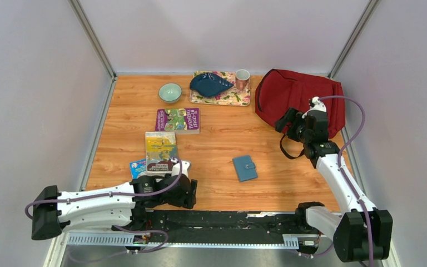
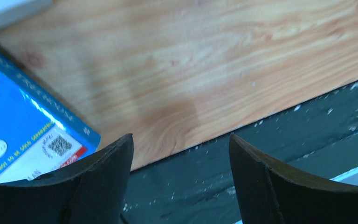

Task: Pack the student bag
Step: Adjust the book at the center of the board.

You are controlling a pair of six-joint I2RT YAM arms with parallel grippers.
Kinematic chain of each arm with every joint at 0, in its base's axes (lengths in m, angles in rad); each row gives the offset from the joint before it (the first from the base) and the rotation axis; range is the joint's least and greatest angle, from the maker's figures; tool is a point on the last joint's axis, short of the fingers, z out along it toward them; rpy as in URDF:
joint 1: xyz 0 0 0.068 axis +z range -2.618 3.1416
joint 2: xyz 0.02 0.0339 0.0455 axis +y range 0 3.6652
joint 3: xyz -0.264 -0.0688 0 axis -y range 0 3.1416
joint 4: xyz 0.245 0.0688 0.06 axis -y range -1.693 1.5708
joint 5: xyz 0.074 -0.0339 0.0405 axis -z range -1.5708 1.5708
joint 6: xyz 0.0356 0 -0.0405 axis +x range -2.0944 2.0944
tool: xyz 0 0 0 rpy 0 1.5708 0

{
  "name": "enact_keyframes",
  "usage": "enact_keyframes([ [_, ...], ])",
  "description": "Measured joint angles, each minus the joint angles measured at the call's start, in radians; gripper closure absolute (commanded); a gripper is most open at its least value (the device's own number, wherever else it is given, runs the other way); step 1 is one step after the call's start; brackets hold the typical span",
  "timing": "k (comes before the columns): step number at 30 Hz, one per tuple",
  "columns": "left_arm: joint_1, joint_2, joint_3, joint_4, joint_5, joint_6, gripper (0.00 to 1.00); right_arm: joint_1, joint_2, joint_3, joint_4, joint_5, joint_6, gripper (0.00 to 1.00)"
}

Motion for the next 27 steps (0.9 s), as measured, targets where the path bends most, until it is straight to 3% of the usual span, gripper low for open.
enact_keyframes([
  [5,-0.101,0.024,0.000,-0.107,-0.048,-0.115,0.18,0.000,0.023,0.006,0.000,0.000,-0.002,0.05],
  [16,-0.116,0.027,-0.024,-0.229,-0.197,-0.272,0.11,0.000,0.070,0.011,0.000,0.000,-0.003,0.06],
  [21,-0.021,0.031,-0.031,-0.275,-0.264,-0.265,0.11,0.000,0.088,0.013,0.000,-0.002,-0.003,0.06],
  [27,0.133,-0.095,-0.074,-0.243,-0.306,-0.147,0.11,0.000,0.099,0.013,0.000,-0.016,-0.002,0.06],
])
